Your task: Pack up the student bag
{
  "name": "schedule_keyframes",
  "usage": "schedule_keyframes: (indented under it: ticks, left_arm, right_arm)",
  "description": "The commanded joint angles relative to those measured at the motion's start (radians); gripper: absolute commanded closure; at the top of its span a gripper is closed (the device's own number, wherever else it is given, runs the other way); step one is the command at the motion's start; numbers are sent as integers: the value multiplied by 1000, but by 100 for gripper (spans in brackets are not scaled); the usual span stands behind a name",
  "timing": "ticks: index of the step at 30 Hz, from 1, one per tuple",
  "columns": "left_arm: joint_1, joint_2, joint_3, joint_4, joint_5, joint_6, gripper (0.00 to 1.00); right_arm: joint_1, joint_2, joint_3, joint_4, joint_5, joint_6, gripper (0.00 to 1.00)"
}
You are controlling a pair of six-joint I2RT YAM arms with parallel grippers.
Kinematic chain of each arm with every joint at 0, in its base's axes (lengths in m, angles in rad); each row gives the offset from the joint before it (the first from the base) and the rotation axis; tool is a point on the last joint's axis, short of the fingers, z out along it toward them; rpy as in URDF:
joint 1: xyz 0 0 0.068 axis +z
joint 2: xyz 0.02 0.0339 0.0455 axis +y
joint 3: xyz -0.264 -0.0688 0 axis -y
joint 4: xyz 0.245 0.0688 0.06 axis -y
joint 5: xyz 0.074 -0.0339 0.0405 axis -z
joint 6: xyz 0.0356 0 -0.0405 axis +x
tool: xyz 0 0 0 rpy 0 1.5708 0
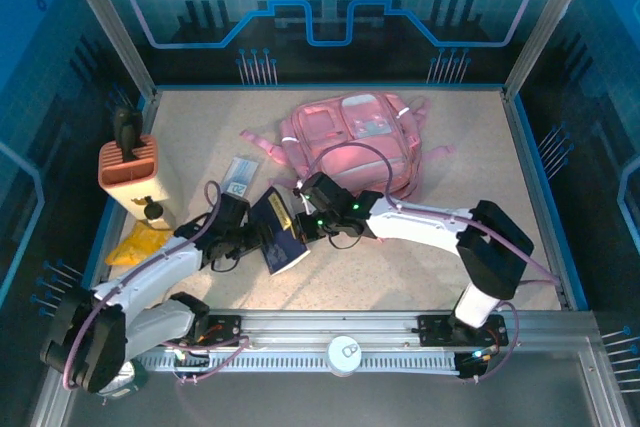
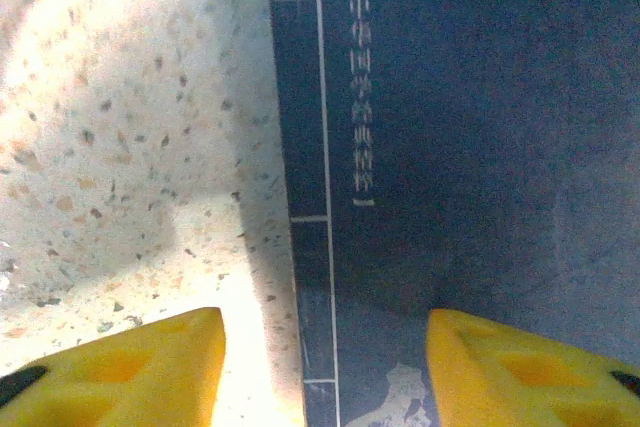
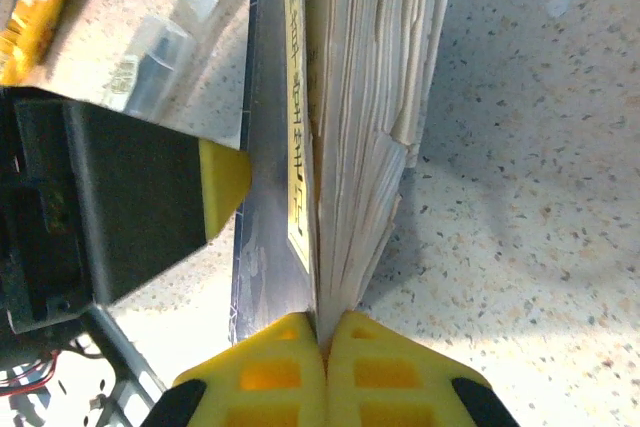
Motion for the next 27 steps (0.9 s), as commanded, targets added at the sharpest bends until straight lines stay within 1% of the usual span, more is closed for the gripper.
schedule_keyframes:
  ticks: [1,4,9,13,18,20,24,27]
  left_arm:
    - [28,-44,79,-93,-4,60,39]
    - [52,-72,114,-104,51,64,33]
    - [83,-129,152,-64,143,27,27]
    - [87,-145,141,49,213,-42,22]
    - [90,-121,112,253,328,-132,20]
    - [89,-104,105,325,376,-159,19]
    - [85,-85,74,438,402,-224,19]
    - [73,-68,61,509,415,-253,18]
  right_arm:
    - [-27,-117,-42,50,1,23,100]
    - [-59,-187,-71,61,-39,39,100]
    - [-122,-297,-109,48,-87,49,100]
    - [-187,-364,-147,58,-160,81,100]
    - [-251,-440,-194,81,-206,105,100]
    - [-280,-459,-206,99,-253,119,100]
    - [-319,-493,-213,130,-296,151,100]
    - [-341,-510,-249,174,-347,202,100]
